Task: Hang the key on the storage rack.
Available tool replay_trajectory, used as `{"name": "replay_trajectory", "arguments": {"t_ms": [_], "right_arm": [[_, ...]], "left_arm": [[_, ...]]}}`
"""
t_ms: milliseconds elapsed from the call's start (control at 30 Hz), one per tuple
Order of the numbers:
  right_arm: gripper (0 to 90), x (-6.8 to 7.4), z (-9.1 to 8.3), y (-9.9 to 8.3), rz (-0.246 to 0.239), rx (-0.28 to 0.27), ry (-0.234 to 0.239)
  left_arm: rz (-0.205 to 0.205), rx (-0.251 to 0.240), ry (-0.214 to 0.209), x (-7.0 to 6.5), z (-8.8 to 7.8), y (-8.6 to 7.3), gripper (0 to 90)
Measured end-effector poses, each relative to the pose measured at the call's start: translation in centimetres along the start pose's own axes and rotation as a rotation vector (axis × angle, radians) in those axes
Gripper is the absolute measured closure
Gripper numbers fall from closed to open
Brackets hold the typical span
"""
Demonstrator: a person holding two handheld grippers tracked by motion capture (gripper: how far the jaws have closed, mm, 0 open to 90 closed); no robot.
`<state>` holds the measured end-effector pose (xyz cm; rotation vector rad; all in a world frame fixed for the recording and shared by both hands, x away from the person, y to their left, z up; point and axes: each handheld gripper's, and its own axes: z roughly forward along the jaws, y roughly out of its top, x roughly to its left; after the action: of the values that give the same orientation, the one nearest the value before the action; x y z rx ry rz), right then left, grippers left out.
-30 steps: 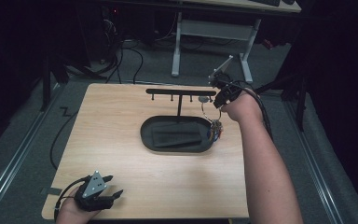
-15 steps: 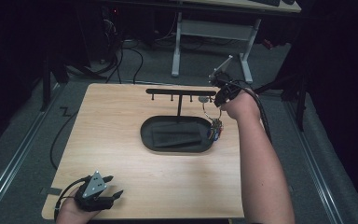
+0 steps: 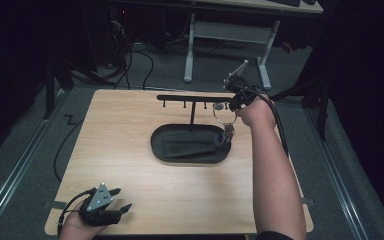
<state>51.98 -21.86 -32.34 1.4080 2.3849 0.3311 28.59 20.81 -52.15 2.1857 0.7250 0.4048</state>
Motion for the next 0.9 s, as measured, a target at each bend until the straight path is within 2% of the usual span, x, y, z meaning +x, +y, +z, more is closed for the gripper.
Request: {"name": "replay_trajectory", "arguments": {"t_ms": [233,433,667,767,900], "right_arm": [[78.7,0.0,0.4,0.0,0.01,-0.014,-0.015],[71.7,-0.1,-0.3,-0.3,0.031,-0.036,-0.026],[64.5,0.4,-0.8,-0.9,0.028,-0.049,-0.007],[55.8,0.4,-0.9,-1.3,0.039,-0.049,0.021],[50.6,0.8,-1.0,-1.9,0.023,-0.047,0.024]], "left_arm": [[0.006,0.008,-0.006,-0.1,0.1,0.0,35.5],[0.008,0.009,-0.007,-0.1,0.1,0.0,35.5],[0.009,0.011,-0.005,-0.1,0.1,0.1,35.4],[0.006,0.008,-0.004,-0.1,0.1,0.1,35.1],[0.008,0.009,-0.002,-0.2,0.2,0.1,35.1]]}}
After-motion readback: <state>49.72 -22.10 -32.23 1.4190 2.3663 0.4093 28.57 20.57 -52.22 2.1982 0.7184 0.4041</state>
